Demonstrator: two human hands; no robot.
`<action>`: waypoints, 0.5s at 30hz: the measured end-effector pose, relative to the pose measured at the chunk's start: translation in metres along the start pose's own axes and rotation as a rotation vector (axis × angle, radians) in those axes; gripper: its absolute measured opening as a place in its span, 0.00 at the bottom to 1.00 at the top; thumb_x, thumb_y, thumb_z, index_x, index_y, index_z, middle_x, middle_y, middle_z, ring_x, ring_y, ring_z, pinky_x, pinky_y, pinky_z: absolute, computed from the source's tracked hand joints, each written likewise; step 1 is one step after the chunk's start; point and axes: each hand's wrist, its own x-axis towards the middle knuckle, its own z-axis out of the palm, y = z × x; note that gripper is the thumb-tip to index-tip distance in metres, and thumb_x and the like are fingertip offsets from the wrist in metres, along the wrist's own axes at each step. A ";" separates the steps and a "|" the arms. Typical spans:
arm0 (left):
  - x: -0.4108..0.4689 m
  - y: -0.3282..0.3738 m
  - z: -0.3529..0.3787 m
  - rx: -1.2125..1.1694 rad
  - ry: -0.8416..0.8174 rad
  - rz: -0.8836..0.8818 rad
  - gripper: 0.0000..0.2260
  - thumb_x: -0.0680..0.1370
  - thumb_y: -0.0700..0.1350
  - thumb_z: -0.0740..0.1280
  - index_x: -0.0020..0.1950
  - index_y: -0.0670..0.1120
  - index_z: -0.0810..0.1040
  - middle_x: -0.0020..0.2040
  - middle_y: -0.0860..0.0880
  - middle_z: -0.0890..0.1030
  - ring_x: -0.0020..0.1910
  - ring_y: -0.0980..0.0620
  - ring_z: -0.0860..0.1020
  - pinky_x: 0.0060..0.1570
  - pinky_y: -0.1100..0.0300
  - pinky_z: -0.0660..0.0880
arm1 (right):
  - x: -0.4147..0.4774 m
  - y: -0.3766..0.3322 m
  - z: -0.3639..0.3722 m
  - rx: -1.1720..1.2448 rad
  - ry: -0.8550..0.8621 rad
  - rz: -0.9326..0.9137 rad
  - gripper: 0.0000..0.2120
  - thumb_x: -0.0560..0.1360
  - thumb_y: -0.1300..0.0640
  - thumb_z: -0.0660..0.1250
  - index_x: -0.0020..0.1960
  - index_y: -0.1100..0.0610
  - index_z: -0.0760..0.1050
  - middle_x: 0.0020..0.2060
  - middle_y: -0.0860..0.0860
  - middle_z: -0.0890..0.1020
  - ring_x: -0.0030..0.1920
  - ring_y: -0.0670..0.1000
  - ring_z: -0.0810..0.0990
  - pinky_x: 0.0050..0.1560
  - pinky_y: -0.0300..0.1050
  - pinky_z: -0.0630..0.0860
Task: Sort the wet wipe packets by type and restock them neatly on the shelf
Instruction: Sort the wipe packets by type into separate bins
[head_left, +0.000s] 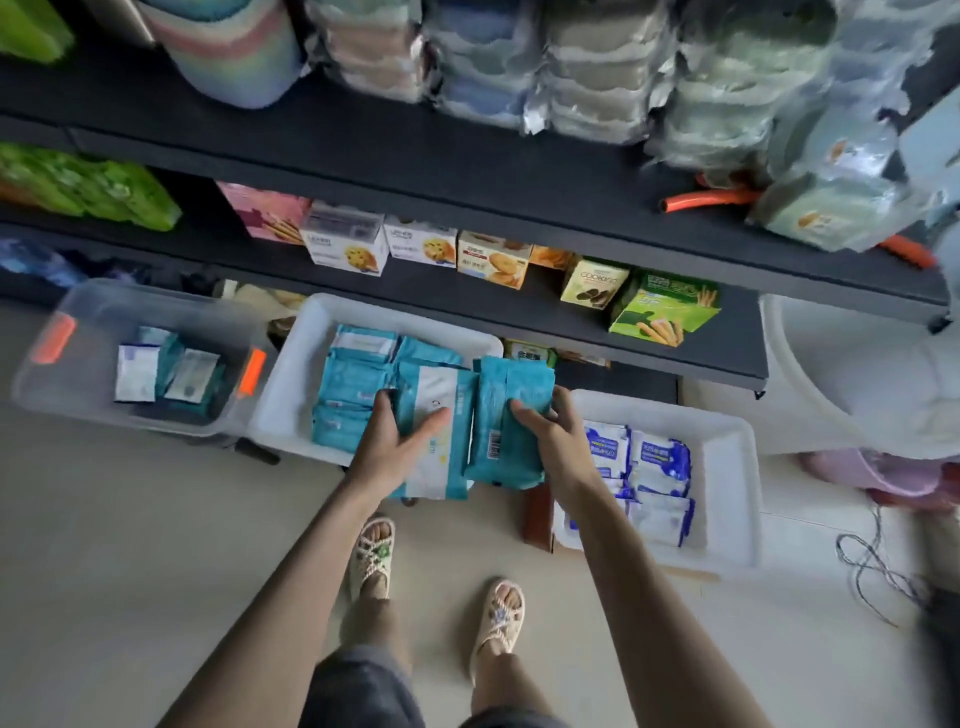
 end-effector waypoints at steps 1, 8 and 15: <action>0.008 -0.004 -0.011 0.011 -0.009 -0.004 0.16 0.76 0.44 0.69 0.59 0.44 0.68 0.51 0.54 0.78 0.47 0.62 0.77 0.39 0.76 0.72 | 0.008 0.004 0.011 -0.014 -0.009 0.007 0.12 0.77 0.64 0.65 0.59 0.57 0.69 0.53 0.56 0.80 0.47 0.51 0.82 0.44 0.46 0.82; 0.091 -0.047 -0.105 0.087 -0.095 -0.043 0.17 0.79 0.45 0.65 0.66 0.46 0.67 0.58 0.53 0.77 0.56 0.56 0.76 0.52 0.66 0.71 | 0.081 0.052 0.096 -0.092 0.085 0.076 0.11 0.77 0.67 0.64 0.56 0.57 0.69 0.51 0.54 0.80 0.52 0.57 0.81 0.53 0.57 0.80; 0.185 -0.102 -0.156 0.395 -0.263 -0.084 0.16 0.81 0.45 0.61 0.67 0.46 0.63 0.62 0.51 0.73 0.57 0.52 0.73 0.50 0.61 0.66 | 0.159 0.113 0.145 -0.382 0.219 0.088 0.10 0.77 0.69 0.62 0.54 0.58 0.66 0.49 0.54 0.76 0.43 0.49 0.77 0.39 0.39 0.77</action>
